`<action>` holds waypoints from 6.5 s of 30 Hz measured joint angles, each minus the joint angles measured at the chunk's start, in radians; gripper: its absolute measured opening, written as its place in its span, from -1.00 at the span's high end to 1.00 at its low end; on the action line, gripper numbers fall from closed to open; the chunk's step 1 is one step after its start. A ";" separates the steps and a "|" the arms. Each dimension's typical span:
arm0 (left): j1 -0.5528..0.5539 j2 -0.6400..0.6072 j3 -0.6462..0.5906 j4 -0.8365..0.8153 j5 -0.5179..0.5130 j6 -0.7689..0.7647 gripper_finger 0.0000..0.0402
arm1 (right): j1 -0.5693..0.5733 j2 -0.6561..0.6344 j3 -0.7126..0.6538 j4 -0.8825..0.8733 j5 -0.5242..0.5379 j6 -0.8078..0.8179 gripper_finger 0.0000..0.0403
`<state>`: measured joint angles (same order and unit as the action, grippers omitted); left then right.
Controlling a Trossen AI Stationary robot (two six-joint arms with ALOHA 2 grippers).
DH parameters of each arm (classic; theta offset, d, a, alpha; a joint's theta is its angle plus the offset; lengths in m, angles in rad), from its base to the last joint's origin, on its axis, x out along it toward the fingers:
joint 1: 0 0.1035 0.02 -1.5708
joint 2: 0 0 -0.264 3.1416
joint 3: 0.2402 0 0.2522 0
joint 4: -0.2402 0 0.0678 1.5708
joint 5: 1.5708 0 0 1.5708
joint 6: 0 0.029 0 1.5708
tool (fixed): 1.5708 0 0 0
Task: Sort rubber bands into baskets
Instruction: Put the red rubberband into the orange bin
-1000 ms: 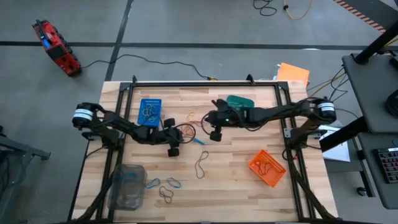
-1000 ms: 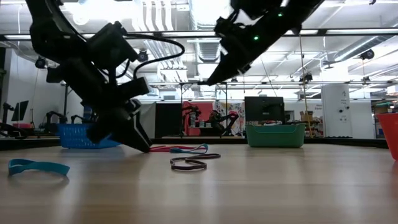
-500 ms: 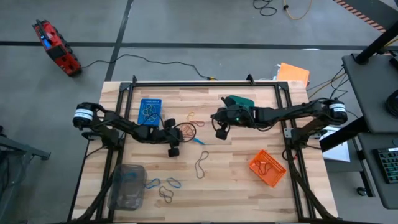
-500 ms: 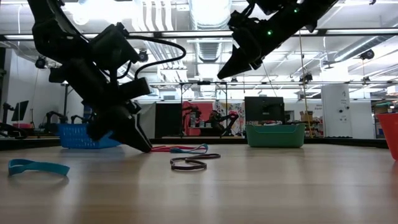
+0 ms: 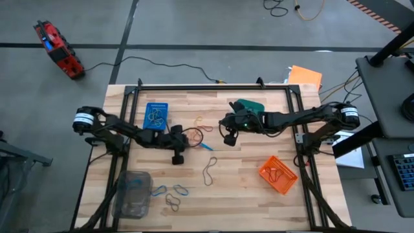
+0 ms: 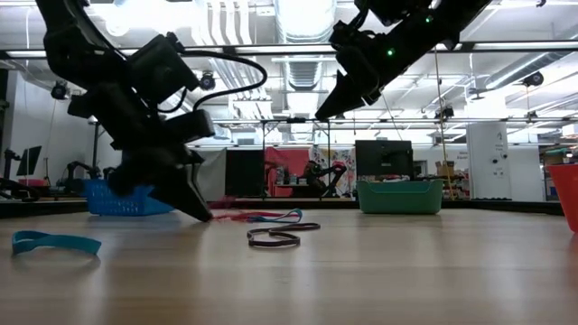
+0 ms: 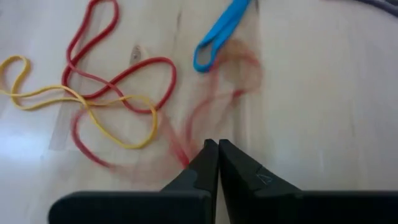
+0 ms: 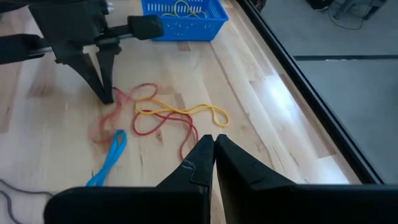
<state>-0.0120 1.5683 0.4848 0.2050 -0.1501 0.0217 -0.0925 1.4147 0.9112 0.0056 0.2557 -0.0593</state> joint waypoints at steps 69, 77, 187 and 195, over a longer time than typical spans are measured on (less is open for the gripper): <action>0.072 0.085 -0.001 0.208 0.029 0.206 1.00 | 0.000 0.004 -0.104 0.165 -0.030 0.007 0.95; 0.072 -0.048 -0.001 0.218 0.034 0.236 1.00 | 0.000 0.005 -0.121 0.187 -0.063 0.022 0.95; 0.073 -0.506 0.063 -0.052 -0.211 0.116 -0.04 | 0.257 -0.146 0.316 -1.157 -0.640 0.748 0.96; 0.073 -0.506 0.063 -0.044 -0.297 0.127 -0.04 | 0.341 -0.120 0.310 -1.291 -0.622 0.935 0.96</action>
<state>0.0612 1.0626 0.5476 0.1608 -0.4469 0.1492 0.2489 1.2946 1.2209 -1.2850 -0.3658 0.8757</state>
